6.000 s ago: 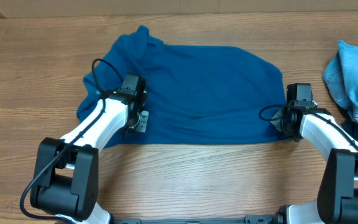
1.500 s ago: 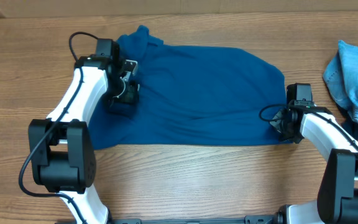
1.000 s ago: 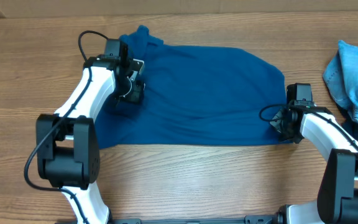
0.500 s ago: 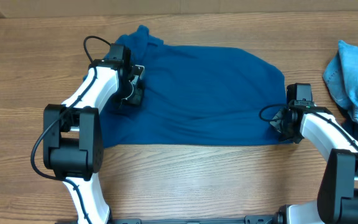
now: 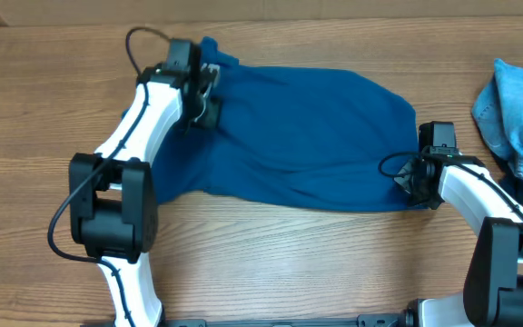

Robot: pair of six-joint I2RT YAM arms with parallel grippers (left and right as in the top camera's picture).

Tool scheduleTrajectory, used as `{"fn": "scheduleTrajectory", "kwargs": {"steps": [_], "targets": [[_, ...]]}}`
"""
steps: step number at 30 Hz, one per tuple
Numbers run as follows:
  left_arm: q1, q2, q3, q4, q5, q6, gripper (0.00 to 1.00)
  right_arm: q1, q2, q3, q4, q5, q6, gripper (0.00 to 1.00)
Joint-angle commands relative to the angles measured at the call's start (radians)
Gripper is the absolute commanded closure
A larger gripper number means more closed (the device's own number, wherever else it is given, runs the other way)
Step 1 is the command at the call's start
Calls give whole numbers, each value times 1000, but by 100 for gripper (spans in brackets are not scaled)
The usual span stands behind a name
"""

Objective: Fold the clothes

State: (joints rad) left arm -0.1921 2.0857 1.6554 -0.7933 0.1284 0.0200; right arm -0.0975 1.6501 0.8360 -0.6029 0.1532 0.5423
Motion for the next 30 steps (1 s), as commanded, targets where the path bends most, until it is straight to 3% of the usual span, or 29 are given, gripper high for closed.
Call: {"fn": "scheduleTrajectory", "kwargs": {"steps": [1, 5, 7, 10, 13, 15, 23, 30], "targets": [[-38, 6, 23, -8, -35, -19, 87, -11, 29, -42, -35, -2, 2, 67], [-43, 6, 22, -32, -61, -20, 57, -11, 29, -42, -34, -2, 1, 67], [-39, 6, 22, -42, -62, -20, 48, -11, 29, -42, -35, -2, 1, 67], [-25, 6, 22, -66, -86, -32, 47, -11, 29, -42, -39, -2, 1, 67], [-1, 3, 29, -127, -114, -69, 59, -11, 29, -42, -43, -2, 1, 67], [24, -12, 32, -166, -114, -94, 61, -11, 29, -42, -47, -2, 1, 67], [162, -222, 32, -254, -117, -216, 41, -11, 29, -42, -50, -2, 1, 66], [196, -285, 12, -498, -138, -385, 40, -11, 29, -42, -47, -35, 1, 66]]}}
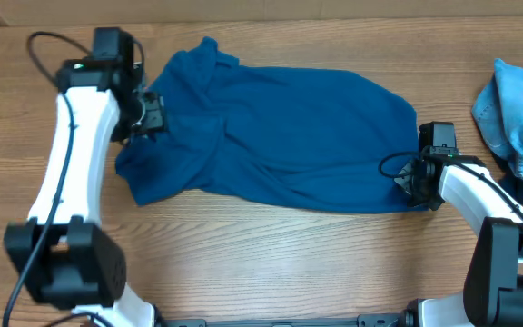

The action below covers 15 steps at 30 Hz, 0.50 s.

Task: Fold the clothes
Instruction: 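Drag the shirt's left side leftward with the left gripper to flatten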

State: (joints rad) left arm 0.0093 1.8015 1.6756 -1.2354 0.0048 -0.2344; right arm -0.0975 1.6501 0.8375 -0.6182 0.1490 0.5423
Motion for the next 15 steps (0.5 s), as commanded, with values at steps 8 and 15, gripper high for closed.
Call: {"fn": "scheduleTrajectory", "kwargs": {"steps": [8, 15], "targets": [[13, -1, -222, 6, -14, -325, 27, -11, 29, -43, -32, -32, 1, 66], [88, -1, -395, 281, 48, -91, 25, -11, 29, -43, -31, -31, 1, 66]]}}
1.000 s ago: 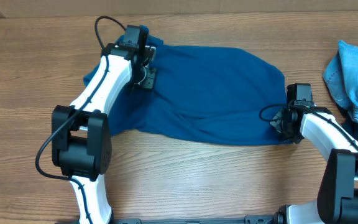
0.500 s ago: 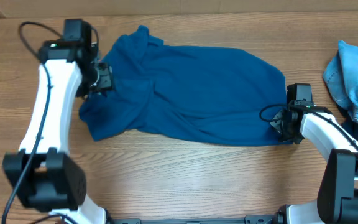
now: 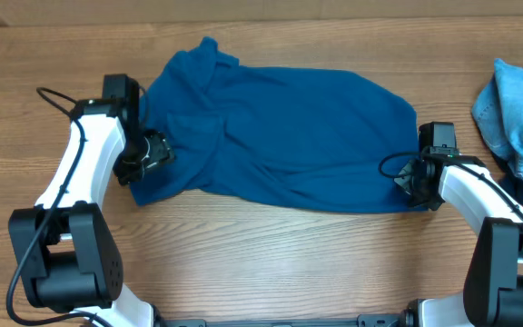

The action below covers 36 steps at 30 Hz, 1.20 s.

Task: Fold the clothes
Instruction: 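Drag the shirt's left side leftward with the left gripper to flatten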

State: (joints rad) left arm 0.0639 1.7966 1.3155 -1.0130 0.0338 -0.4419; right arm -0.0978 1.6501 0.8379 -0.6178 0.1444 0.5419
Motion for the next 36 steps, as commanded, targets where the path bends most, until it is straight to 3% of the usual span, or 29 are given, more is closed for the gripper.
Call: {"fn": "scheduleTrajectory", "kwargs": {"steps": [1, 7, 11, 15, 17, 20, 23, 25, 31, 36], "targets": [[40, 4, -35, 77, 10, 135, 25, -10, 29, -44, -31, -27, 1, 66], [61, 15, -39, 93, 10, 211, 22, -10, 29, -44, -24, -27, 1, 66], [60, 16, -69, 89, 92, 276, 27, -10, 29, -44, -20, -27, 1, 66], [62, 16, -169, 125, 43, 294, 32, -10, 29, -44, -20, -27, 1, 66], [62, 16, -189, 153, 44, 294, 42, -10, 29, -44, -20, -27, 1, 66], [62, 16, -197, 191, 41, 298, 69, -10, 29, -44, -21, -27, 1, 66], [63, 16, -197, 212, 41, 296, 88, -10, 29, -44, -21, -27, 1, 66], [66, 15, -195, 222, 40, 287, 95, -10, 29, -44, -22, -27, 1, 66], [130, 7, -140, 208, -63, 218, 96, -10, 29, -44, -24, -27, 1, 66], [216, 6, -63, 210, -69, 270, 95, -10, 29, -44, -35, -27, 1, 66]]}}
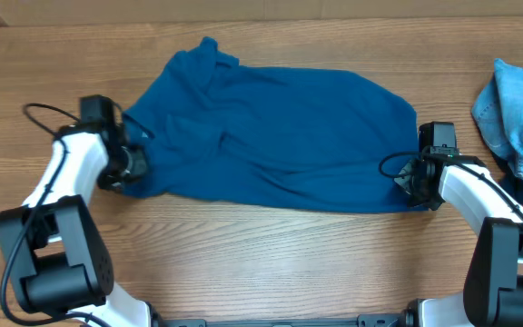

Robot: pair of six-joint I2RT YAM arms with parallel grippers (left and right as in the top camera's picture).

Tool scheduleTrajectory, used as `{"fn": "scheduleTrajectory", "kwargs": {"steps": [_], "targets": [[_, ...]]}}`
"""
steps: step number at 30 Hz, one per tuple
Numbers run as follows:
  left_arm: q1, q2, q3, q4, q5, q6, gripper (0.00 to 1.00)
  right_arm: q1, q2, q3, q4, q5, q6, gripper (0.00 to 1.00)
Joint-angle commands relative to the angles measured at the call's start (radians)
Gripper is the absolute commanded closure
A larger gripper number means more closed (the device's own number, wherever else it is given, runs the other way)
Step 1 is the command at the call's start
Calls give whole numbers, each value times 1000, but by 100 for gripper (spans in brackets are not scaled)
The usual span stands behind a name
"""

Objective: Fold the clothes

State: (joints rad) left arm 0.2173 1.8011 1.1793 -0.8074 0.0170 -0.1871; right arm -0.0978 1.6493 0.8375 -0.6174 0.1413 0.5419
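A dark blue garment (280,127) lies spread across the middle of the table, still wrinkled, with a bunched collar end at its far left. My left gripper (127,165) sits at the garment's near left corner, shut on that cloth, which is drawn out to the left. My right gripper (405,186) rests at the near right corner, its fingers on the hem and mostly hidden by the wrist.
A pile of light blue denim clothes (520,113) lies at the right edge of the table, just beyond the right arm. The wooden table (271,263) shows bare in front of the garment and at the far left.
My left gripper has moved a little left and toward the near edge. The garment's left corner has come with it, so the near hem lies straighter. The right arm has not moved.
My left gripper was first on the garment's far left part near the collar. Then it stood out to the left with a flap of cloth drawn out. Then it was lower on the left side, and now it holds the corner stretched left. The right gripper stayed at the right corner.
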Motion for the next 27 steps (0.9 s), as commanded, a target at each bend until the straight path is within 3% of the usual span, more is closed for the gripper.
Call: {"fn": "scheduleTrajectory", "kwargs": {"steps": [1, 10, 15, 20, 24, 27], "targets": [[76, 1, 81, 5, -52, 29, 94, -10, 29, -43, -37, -24, 1, 66], [120, 2, 86, 15, -43, 125, 85, -10, 29, -43, -38, -23, 1, 65], [120, 2, 86, 4, -43, 124, 83, -10, 29, -43, -29, -23, 0, 52], [120, 2, 86, -12, -36, 124, 85, -10, 28, -27, 11, -58, -99, 51], [120, 0, 88, -18, 65, 124, 85, -10, 26, 30, 1, -58, -105, 50], [120, -16, 124, -28, 127, 124, 78, -10, 15, 111, -34, -71, -141, 50]]}}
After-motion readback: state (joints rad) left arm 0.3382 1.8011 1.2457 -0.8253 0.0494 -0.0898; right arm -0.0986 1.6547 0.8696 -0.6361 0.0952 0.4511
